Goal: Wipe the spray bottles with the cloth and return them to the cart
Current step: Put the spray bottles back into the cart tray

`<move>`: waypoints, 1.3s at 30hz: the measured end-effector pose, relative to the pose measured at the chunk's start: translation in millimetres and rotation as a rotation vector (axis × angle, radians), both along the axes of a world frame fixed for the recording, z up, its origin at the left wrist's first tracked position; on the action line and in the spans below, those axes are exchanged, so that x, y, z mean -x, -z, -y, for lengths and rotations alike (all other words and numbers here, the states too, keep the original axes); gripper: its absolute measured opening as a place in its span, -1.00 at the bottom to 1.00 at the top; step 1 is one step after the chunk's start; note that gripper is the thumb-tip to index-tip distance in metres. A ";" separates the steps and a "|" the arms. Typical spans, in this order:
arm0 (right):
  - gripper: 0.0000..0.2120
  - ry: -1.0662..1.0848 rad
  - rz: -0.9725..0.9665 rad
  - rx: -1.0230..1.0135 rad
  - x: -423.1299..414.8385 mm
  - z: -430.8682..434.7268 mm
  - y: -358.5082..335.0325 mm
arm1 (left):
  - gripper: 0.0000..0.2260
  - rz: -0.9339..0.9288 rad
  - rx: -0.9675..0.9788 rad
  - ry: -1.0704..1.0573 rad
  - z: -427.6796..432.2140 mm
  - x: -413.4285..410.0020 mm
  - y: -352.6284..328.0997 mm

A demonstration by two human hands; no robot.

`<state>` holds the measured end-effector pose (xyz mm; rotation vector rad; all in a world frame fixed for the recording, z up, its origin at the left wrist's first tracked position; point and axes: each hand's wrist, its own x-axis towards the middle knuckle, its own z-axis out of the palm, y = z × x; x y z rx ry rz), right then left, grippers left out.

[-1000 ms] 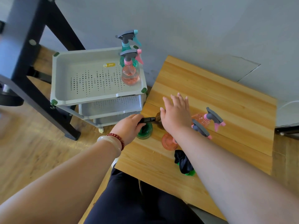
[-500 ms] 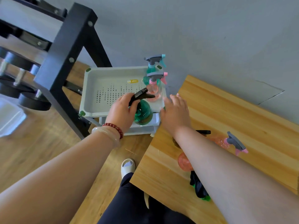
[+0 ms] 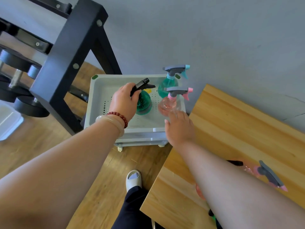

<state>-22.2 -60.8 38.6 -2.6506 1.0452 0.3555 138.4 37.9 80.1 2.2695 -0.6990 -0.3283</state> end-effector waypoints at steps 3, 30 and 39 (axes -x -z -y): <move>-0.56 0.029 -0.031 0.012 -11.4 0.9 16.9 | -0.82 -0.019 -0.025 0.033 2.9 -13.5 16.7; -0.61 0.074 -0.066 0.077 -25.0 7.3 56.6 | -0.75 0.040 -0.084 0.232 64.8 -61.3 38.3; -0.50 0.087 -0.030 0.097 -24.3 7.3 61.3 | -0.74 0.028 -0.058 0.249 79.3 -64.3 34.6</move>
